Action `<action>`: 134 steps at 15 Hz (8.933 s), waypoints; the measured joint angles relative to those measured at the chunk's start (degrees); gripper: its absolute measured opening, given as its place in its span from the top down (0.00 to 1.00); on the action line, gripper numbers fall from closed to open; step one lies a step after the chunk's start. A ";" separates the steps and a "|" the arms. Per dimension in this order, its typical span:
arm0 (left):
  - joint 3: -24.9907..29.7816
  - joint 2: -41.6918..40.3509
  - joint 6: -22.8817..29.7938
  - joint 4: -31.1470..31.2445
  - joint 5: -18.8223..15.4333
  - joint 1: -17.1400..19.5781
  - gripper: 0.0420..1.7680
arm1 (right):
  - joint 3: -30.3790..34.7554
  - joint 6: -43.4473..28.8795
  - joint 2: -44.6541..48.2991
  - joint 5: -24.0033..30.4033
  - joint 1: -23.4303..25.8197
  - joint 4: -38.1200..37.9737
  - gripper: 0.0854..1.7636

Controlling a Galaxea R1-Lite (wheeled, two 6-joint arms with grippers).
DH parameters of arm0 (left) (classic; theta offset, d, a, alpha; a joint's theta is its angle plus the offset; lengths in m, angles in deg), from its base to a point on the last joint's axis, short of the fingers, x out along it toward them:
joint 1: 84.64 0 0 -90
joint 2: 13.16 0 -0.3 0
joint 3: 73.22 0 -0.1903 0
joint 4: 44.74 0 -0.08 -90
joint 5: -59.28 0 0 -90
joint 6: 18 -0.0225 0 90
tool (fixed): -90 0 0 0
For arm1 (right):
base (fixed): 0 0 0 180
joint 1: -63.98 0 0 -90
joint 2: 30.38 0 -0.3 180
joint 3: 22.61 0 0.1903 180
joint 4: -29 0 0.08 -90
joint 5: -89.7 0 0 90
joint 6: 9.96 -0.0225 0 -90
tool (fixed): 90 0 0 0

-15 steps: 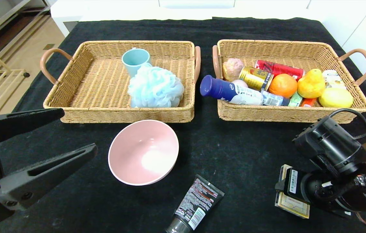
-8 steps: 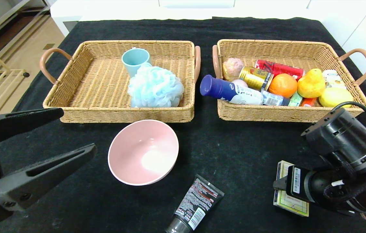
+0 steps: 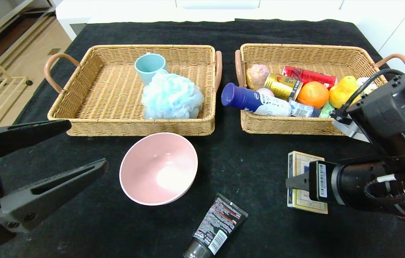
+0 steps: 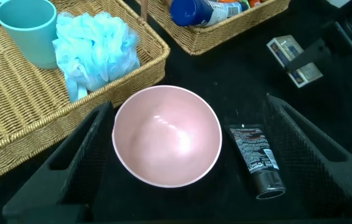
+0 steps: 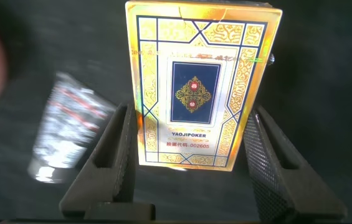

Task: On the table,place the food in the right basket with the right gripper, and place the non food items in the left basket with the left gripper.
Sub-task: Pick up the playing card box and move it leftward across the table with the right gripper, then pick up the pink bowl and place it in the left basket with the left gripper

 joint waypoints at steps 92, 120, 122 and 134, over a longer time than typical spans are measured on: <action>-19.41 31.54 17.38 29.76 27.36 -3.25 0.46 | 60.27 56.00 20.22 41.61 22.75 85.41 0.04; -16.65 19.46 15.56 29.15 24.53 -3.21 0.92 | 60.71 54.70 18.58 41.63 22.52 85.55 0.03; -17.35 18.36 16.55 28.49 24.36 -1.02 0.92 | 60.73 54.67 18.57 41.67 22.52 85.58 0.03; -33.66 26.51 18.26 25.84 15.87 19.32 0.93 | 60.48 54.65 19.79 41.61 22.55 85.71 0.03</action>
